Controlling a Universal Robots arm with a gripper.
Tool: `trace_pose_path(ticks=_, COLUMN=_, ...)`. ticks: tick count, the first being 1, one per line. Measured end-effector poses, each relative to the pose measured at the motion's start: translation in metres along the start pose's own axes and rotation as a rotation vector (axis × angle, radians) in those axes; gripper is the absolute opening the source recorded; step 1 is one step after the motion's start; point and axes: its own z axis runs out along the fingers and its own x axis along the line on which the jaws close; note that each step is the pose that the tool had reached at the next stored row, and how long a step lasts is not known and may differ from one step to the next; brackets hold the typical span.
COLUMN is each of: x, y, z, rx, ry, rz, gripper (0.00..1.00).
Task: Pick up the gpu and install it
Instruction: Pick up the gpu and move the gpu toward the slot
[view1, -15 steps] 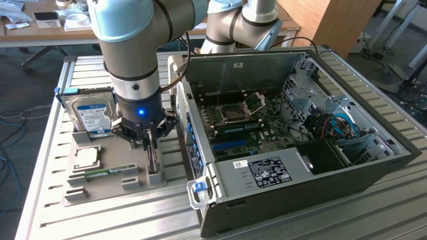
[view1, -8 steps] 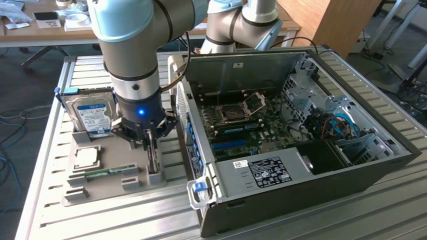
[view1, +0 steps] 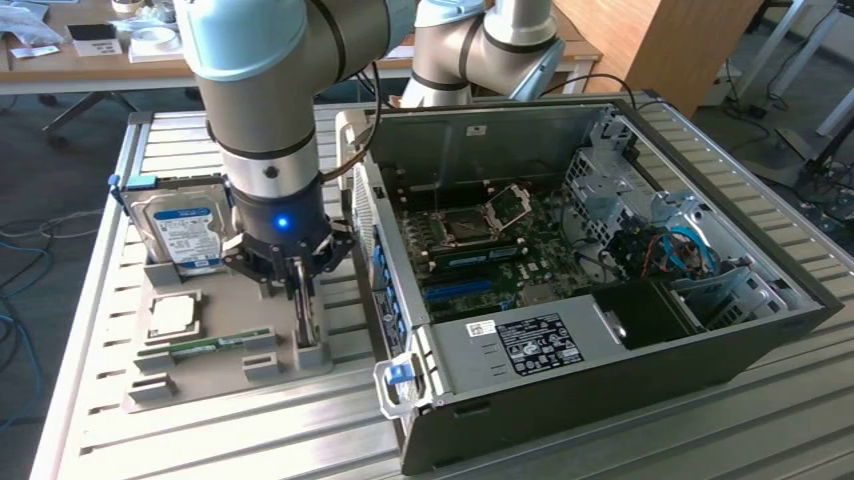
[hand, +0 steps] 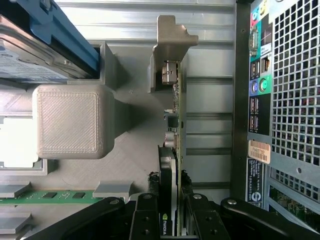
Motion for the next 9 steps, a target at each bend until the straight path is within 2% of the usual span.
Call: trace_pose_path(ticks=9, x=-0.001, y=0.001, z=-0.0281, rx=0.0, ry=0.0, rz=0.0, gripper=0.26)
